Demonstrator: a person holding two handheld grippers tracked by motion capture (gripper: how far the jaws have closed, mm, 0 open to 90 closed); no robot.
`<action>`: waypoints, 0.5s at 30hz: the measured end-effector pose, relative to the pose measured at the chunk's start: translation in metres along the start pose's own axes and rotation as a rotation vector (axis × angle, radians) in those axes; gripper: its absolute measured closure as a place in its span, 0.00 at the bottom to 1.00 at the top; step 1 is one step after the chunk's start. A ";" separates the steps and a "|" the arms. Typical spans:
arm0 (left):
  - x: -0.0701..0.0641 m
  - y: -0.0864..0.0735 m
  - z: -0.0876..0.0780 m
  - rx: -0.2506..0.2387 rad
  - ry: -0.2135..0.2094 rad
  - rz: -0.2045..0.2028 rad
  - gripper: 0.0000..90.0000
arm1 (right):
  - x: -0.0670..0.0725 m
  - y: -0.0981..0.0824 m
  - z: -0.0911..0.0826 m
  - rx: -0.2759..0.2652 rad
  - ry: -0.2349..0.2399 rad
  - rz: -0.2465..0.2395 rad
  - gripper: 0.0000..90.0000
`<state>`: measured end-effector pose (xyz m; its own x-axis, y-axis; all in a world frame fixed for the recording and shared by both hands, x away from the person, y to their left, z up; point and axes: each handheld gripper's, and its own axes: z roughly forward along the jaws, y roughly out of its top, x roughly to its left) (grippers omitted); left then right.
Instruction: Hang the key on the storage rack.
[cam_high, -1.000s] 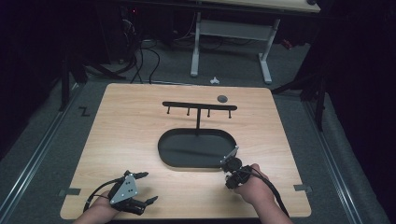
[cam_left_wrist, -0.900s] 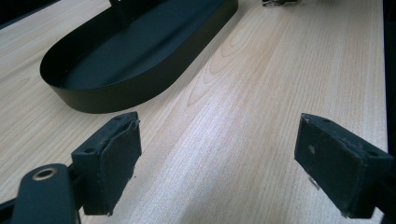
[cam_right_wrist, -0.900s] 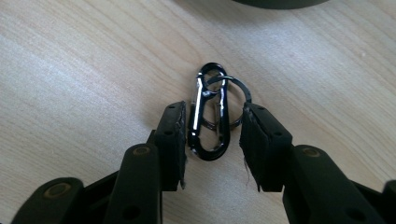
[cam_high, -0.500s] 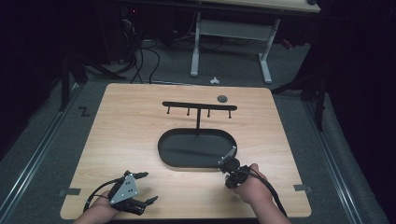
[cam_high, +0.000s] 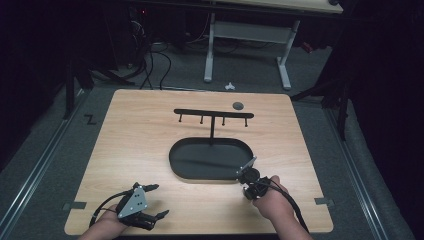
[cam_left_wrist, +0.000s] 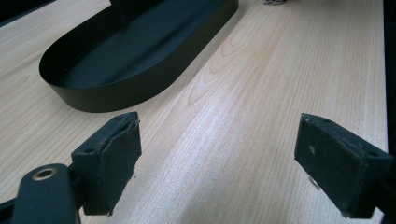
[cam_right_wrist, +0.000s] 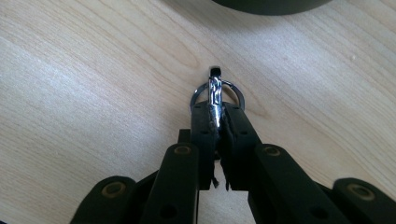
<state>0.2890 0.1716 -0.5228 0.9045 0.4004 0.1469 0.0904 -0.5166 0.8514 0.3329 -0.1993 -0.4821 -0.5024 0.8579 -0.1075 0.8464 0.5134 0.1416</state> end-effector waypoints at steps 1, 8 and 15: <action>0.000 0.000 0.000 0.000 0.000 0.002 0.17 | 0.000 0.000 0.000 -0.002 -0.002 -0.005 0.93; 0.000 0.000 0.000 0.000 -0.003 0.004 0.17 | -0.002 0.000 0.005 0.007 0.016 0.006 0.92; -0.001 0.000 0.000 -0.002 -0.001 0.006 0.17 | -0.001 -0.001 0.005 0.014 0.028 -0.007 0.93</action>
<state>0.2883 0.1715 -0.5229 0.9054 0.3965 0.1520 0.0840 -0.5180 0.8512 0.3337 -0.2006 -0.4866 -0.5129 0.8546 -0.0813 0.8451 0.5193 0.1269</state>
